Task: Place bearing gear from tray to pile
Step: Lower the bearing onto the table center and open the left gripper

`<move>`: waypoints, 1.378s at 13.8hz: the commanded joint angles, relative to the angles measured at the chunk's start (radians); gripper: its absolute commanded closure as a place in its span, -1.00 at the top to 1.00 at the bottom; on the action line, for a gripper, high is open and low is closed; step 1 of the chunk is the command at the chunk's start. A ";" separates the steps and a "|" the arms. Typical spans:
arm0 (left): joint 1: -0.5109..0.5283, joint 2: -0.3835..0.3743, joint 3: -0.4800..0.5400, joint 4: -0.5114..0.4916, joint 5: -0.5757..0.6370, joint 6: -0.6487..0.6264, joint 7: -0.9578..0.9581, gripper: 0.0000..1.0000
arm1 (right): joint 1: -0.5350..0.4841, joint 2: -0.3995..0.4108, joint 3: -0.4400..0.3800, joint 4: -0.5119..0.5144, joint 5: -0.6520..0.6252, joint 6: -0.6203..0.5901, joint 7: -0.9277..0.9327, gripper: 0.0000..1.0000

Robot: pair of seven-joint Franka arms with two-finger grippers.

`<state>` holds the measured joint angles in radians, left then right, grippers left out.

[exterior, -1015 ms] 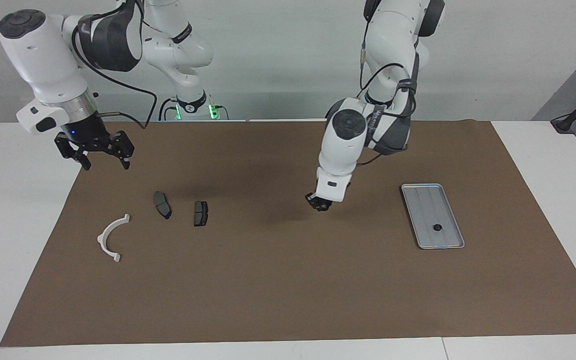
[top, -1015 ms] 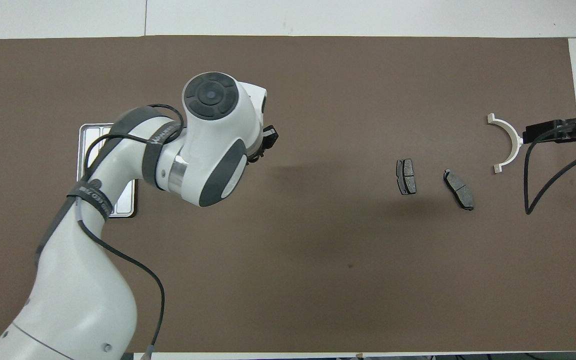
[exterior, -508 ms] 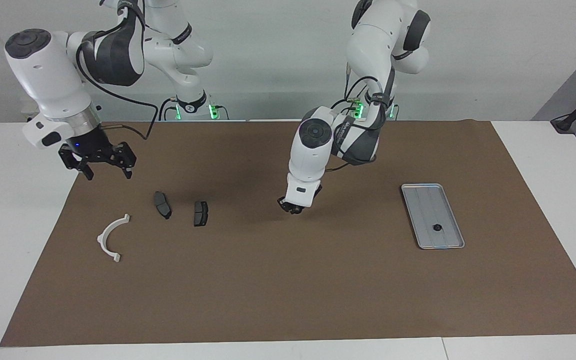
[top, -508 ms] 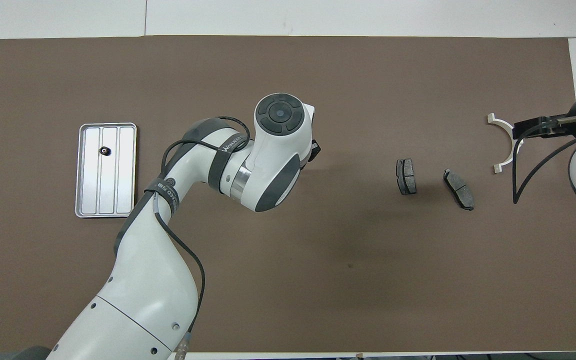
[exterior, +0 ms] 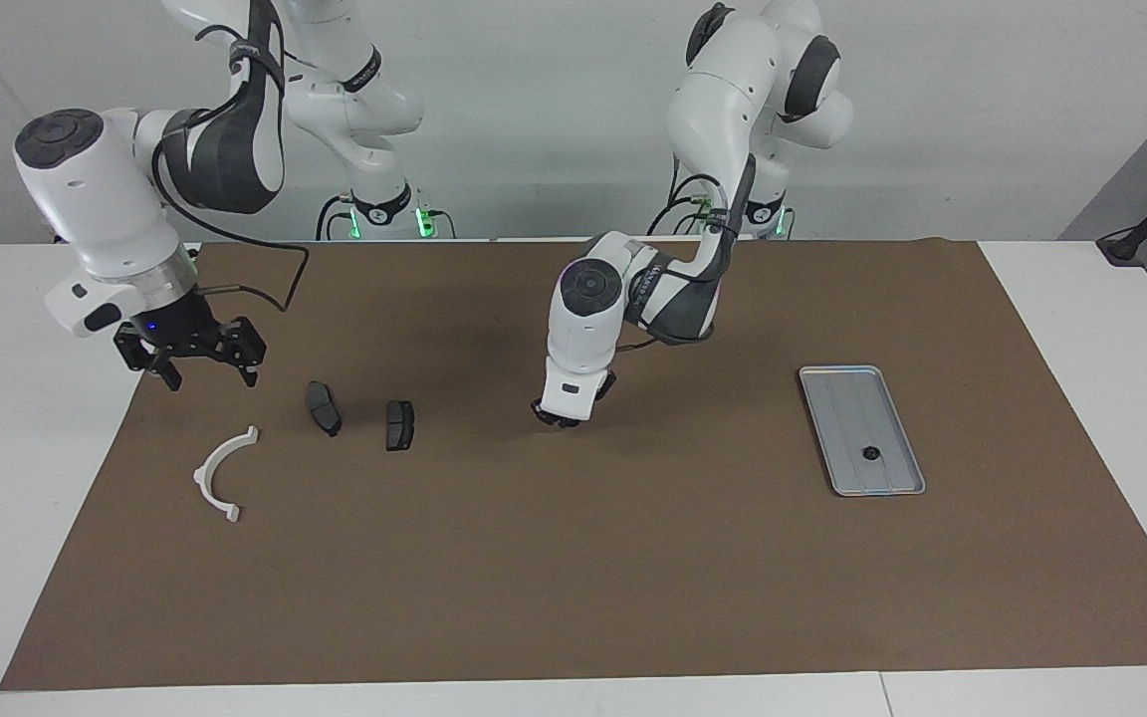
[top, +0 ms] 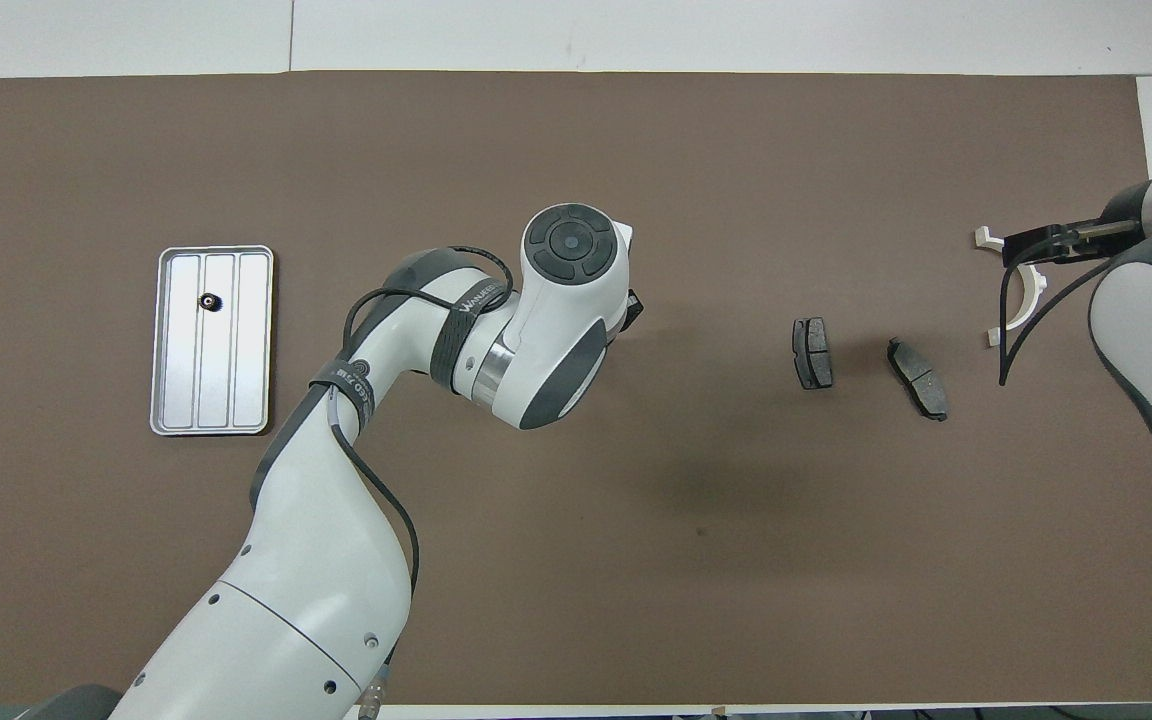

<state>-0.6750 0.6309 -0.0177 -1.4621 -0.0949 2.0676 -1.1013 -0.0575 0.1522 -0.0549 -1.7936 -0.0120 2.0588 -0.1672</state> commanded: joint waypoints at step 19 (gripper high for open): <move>0.204 -0.244 0.036 -0.226 0.007 -0.101 0.189 1.00 | 0.154 0.082 0.027 0.031 0.009 0.123 0.159 0.99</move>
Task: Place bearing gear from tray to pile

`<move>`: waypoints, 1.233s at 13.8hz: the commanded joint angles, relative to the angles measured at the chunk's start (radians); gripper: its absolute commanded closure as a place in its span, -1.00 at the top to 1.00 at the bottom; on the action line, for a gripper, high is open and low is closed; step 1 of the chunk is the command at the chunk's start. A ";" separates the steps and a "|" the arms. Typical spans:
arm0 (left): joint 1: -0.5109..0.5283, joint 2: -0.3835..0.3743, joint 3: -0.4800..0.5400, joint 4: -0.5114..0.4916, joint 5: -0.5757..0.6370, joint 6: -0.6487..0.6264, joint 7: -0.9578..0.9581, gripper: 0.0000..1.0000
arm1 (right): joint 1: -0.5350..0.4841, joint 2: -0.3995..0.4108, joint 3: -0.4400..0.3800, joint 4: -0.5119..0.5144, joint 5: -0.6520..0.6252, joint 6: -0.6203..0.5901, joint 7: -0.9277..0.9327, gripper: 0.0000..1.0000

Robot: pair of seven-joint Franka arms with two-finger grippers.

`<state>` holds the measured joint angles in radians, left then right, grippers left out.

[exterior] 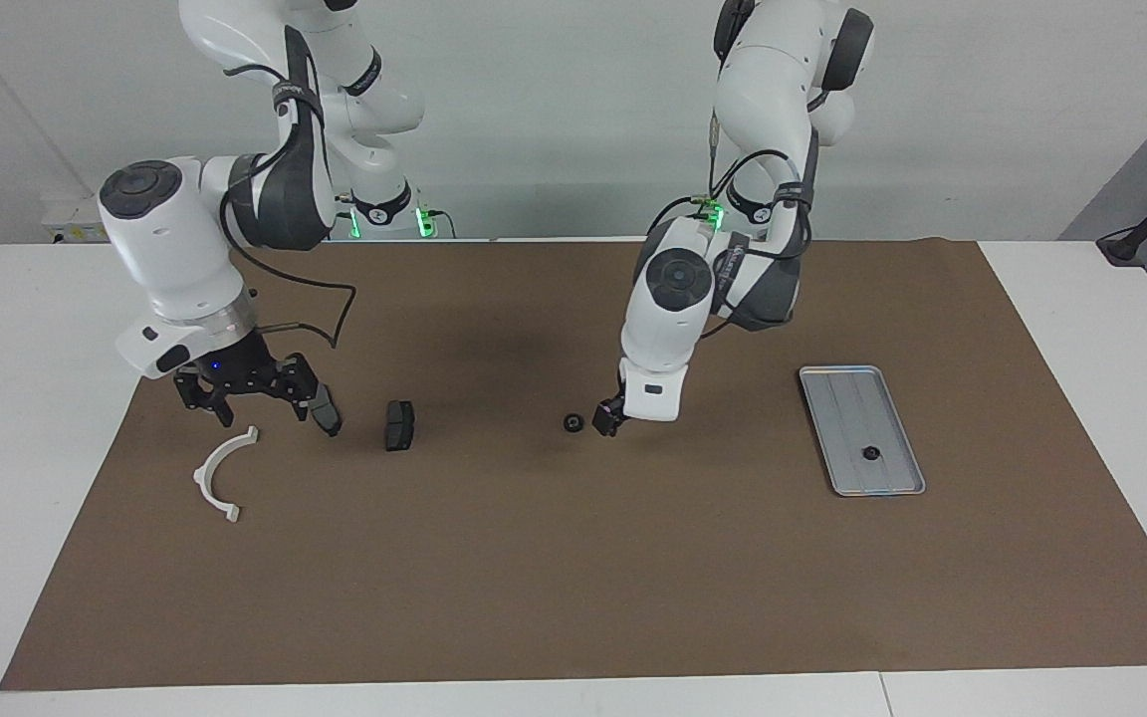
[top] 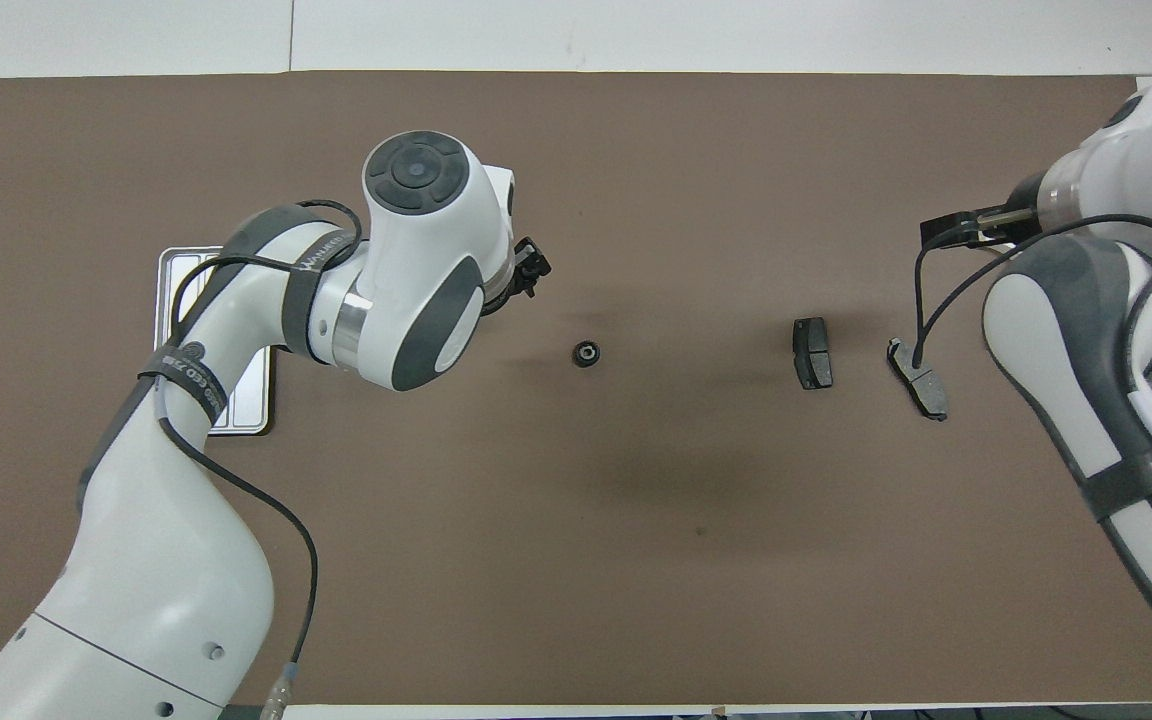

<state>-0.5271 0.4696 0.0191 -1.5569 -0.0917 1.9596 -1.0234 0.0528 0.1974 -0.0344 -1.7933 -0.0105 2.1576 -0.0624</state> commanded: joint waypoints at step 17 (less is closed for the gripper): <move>0.509 -0.132 0.004 -0.342 0.139 0.286 0.865 0.32 | 0.574 0.221 0.007 0.083 -0.009 -0.009 0.651 0.99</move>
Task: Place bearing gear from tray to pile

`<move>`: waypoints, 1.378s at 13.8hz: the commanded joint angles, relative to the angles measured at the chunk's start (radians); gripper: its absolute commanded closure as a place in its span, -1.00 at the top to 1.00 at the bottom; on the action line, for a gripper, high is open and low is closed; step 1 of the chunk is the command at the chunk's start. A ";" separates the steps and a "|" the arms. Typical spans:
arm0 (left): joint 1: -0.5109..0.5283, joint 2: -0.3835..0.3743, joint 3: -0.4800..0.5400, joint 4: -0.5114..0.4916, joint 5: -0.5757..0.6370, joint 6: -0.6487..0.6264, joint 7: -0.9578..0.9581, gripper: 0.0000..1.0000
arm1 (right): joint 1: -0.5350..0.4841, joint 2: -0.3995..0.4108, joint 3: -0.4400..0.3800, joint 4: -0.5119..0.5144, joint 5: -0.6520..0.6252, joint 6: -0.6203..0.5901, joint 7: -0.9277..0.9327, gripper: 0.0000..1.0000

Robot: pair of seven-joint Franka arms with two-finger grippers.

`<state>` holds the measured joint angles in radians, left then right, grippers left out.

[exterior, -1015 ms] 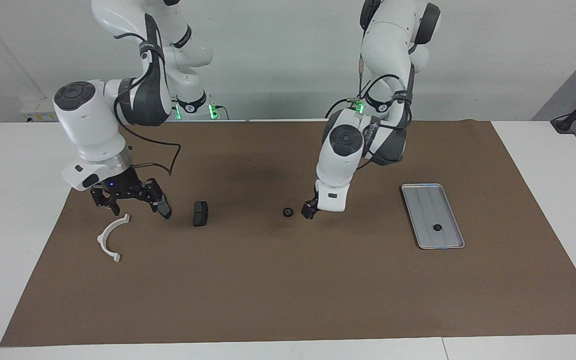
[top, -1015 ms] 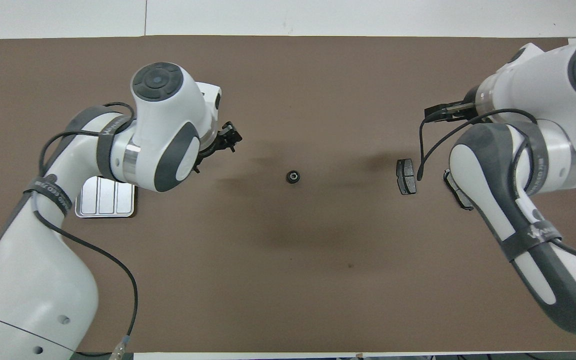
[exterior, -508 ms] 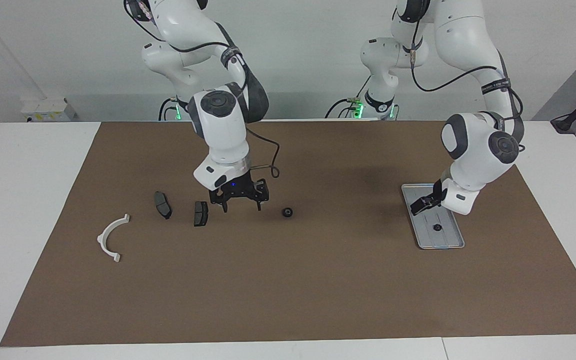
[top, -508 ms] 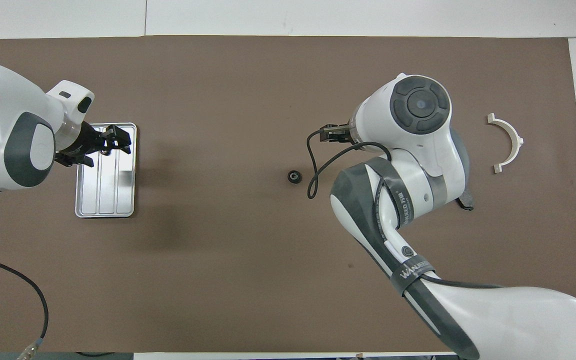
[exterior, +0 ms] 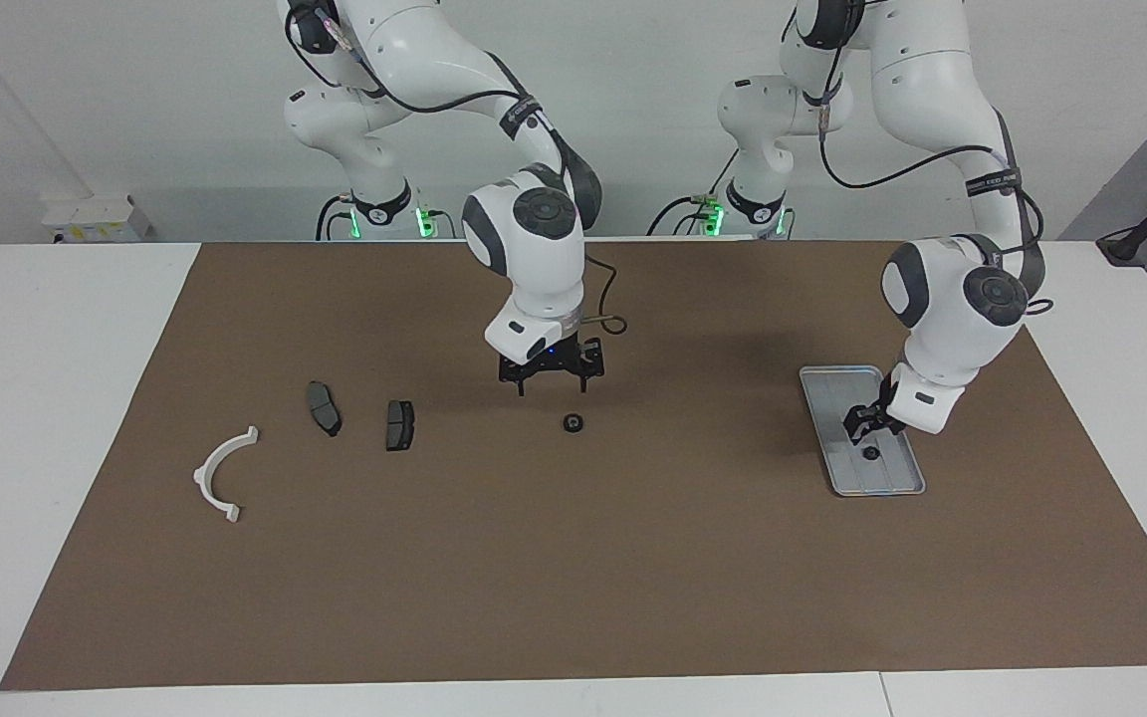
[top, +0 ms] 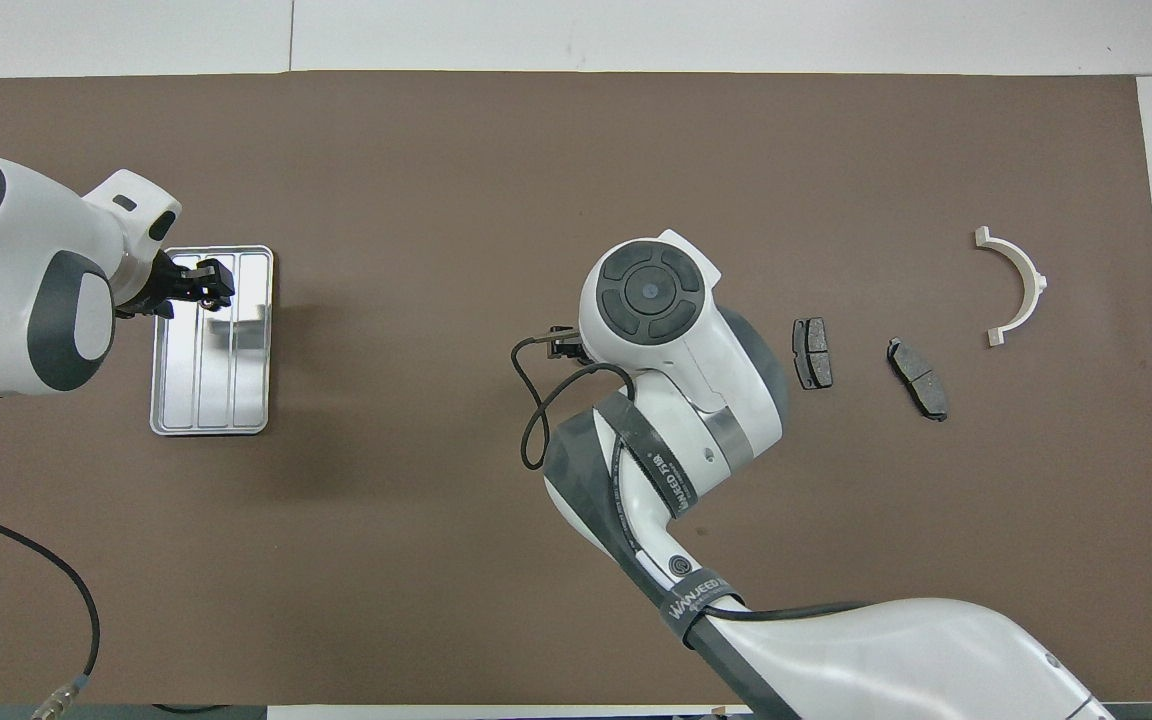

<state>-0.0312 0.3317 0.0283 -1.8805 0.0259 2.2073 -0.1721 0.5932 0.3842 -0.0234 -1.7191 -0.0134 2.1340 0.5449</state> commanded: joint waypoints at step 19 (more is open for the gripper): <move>0.025 0.062 -0.008 -0.038 0.011 0.143 0.002 -0.62 | 0.022 0.148 -0.004 0.006 -0.022 0.179 0.018 0.99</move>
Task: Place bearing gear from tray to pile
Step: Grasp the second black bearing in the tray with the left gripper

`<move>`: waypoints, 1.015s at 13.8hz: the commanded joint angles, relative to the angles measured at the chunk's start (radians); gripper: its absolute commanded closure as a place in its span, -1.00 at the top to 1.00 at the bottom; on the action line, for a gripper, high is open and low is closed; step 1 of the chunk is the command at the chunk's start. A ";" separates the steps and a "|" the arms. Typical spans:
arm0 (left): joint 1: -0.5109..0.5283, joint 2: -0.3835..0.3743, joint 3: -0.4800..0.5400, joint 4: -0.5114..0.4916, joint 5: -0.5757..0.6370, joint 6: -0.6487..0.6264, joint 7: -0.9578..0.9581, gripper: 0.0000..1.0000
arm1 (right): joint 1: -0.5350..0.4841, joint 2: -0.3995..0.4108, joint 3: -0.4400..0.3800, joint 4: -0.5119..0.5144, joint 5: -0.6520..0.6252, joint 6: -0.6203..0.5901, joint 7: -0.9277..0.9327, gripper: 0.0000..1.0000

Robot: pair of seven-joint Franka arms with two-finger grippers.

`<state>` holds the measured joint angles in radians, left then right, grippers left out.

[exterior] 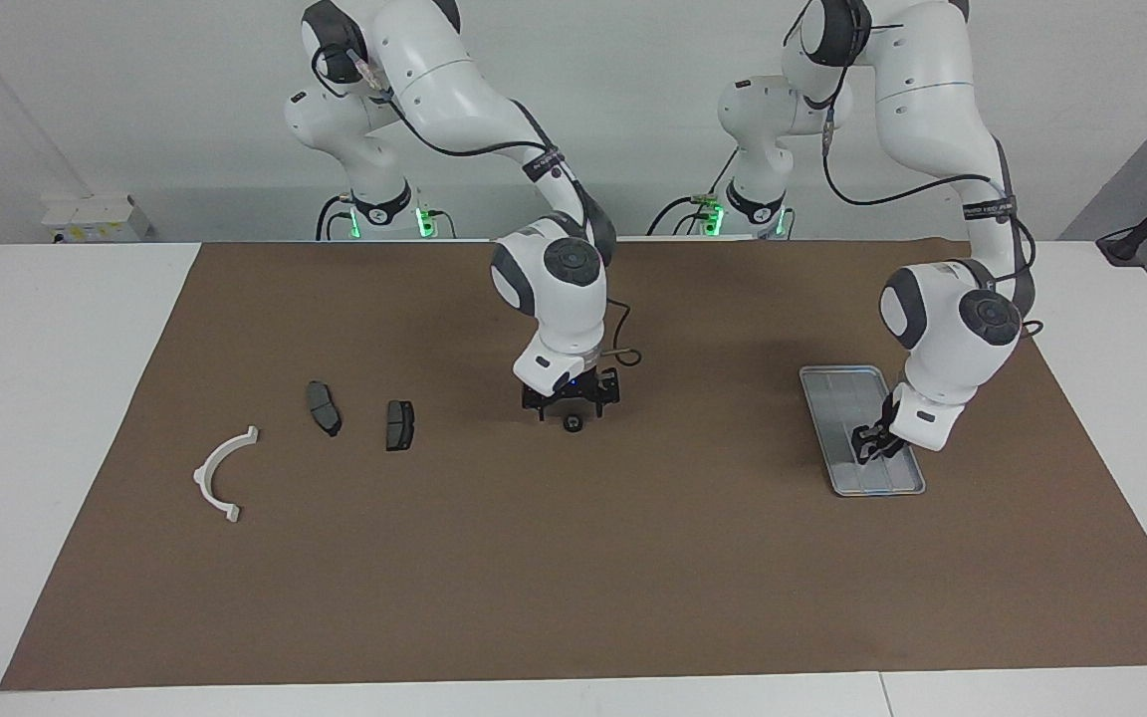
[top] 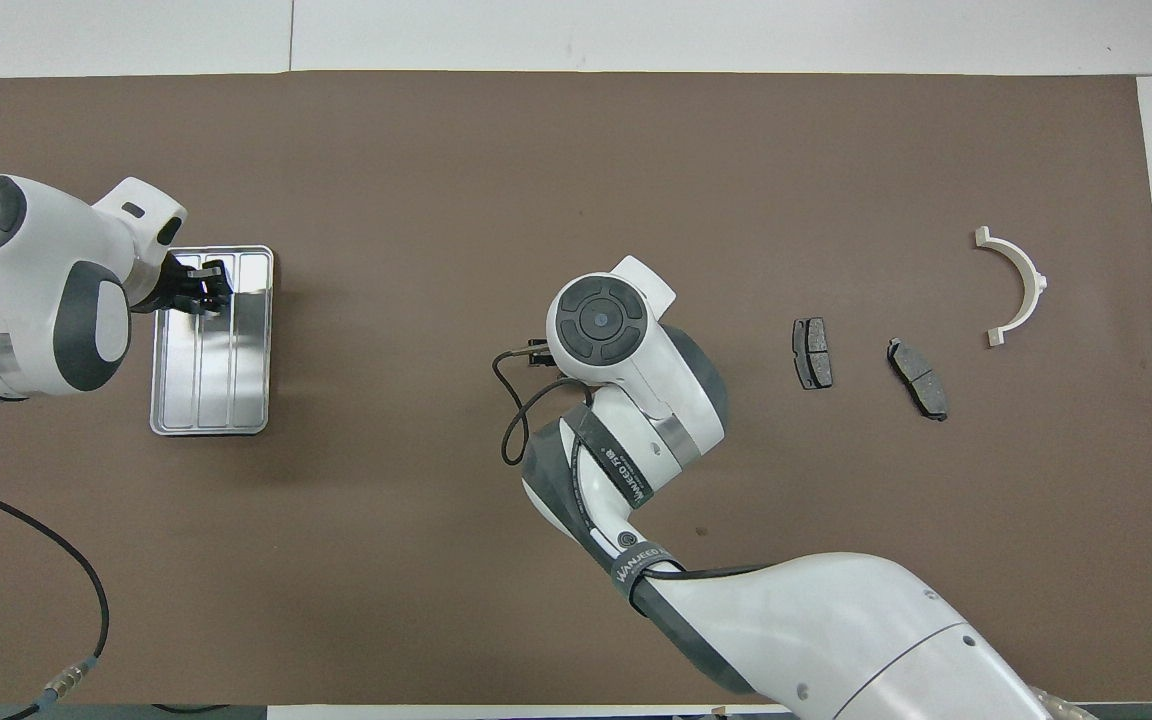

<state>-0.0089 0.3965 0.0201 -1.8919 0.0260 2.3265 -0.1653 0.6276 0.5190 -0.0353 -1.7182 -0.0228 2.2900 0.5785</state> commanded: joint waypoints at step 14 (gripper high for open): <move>-0.146 0.007 0.000 0.143 -0.046 -0.183 -0.296 -1.00 | -0.011 0.012 0.008 0.012 -0.009 0.013 -0.008 -1.00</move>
<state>-0.1118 0.3955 0.0065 -1.7747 -0.0065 2.1692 -0.3924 0.6270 0.5274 -0.0354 -1.7158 -0.0229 2.2990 0.5784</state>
